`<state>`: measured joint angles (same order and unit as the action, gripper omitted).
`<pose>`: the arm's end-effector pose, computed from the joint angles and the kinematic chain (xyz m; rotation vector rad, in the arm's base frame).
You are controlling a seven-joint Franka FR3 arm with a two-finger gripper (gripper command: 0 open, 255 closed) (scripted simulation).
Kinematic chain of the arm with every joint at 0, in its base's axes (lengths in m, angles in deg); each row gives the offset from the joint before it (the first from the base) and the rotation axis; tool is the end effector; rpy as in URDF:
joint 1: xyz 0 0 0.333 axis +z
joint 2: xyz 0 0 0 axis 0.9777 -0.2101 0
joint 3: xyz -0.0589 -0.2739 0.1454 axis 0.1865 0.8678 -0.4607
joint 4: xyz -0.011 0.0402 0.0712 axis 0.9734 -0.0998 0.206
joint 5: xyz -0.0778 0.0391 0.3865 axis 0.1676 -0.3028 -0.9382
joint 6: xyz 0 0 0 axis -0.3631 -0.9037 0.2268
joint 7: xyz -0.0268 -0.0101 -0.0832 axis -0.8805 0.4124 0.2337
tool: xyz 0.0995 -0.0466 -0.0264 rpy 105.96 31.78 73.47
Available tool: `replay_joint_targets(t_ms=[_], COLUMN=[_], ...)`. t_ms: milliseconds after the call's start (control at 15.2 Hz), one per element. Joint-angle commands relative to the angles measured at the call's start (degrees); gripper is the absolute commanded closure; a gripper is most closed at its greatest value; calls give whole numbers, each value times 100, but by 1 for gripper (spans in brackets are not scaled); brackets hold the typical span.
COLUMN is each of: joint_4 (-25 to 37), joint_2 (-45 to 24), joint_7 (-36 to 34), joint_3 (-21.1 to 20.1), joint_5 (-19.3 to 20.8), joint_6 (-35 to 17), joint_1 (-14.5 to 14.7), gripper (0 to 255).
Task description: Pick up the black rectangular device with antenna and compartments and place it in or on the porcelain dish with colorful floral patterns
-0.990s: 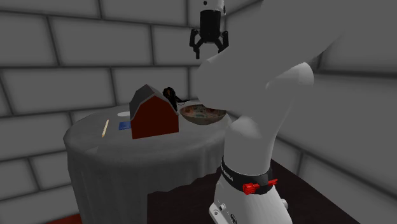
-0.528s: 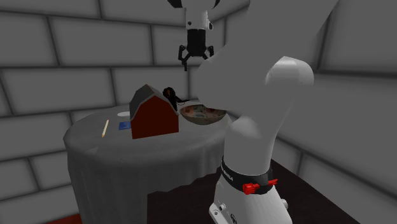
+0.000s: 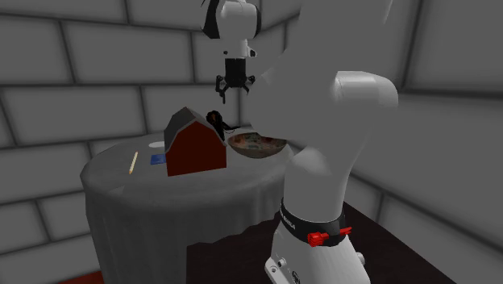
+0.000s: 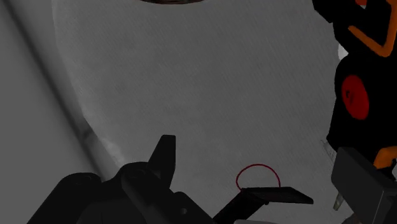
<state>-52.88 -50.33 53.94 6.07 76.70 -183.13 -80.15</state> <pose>0.4854 0.0452 0.4346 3.1187 -0.3333 0.0967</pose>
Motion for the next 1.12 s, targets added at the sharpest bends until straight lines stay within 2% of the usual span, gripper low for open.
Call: replay_joint_targets(t_ms=[0, 594, 1056], joint_4=[297, 1903, 1839], joint_2=[-467, -2504, -2827], joint_7=[-301, -1537, -1608], joint_3=[-72, -107, -68], joint_5=[83, 594, 674], joint_6=[-200, -692, -1077], joint_1=[-20, 57, 79], gripper=[0, 0, 0])
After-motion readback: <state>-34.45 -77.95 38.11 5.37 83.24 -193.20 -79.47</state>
